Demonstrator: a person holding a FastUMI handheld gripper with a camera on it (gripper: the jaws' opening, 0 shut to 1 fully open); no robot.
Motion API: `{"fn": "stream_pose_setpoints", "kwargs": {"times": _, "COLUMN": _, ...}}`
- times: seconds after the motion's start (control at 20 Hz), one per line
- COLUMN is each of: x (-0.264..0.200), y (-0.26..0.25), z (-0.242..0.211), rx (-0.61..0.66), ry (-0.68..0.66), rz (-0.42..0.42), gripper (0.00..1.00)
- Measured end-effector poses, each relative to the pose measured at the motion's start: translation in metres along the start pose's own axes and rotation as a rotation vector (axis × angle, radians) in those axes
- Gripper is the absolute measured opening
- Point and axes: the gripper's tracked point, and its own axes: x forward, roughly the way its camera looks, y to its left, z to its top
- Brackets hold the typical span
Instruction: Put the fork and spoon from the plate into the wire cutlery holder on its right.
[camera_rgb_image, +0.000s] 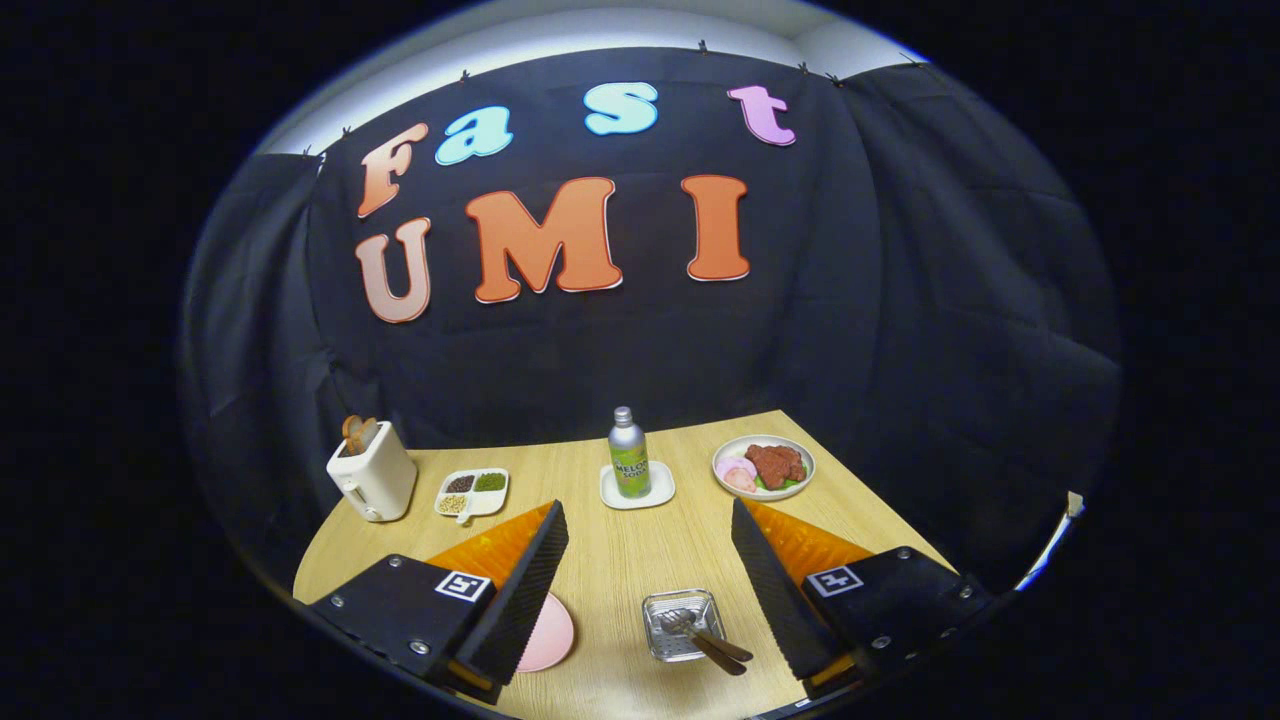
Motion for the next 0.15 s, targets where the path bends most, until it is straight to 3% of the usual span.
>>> {"fn": "stream_pose_setpoints", "kwargs": {"times": 0.15, "x": -0.001, "y": 0.011, "z": 0.013, "rx": 0.049, "ry": -0.064, "rz": -0.003, "gripper": 0.99}}
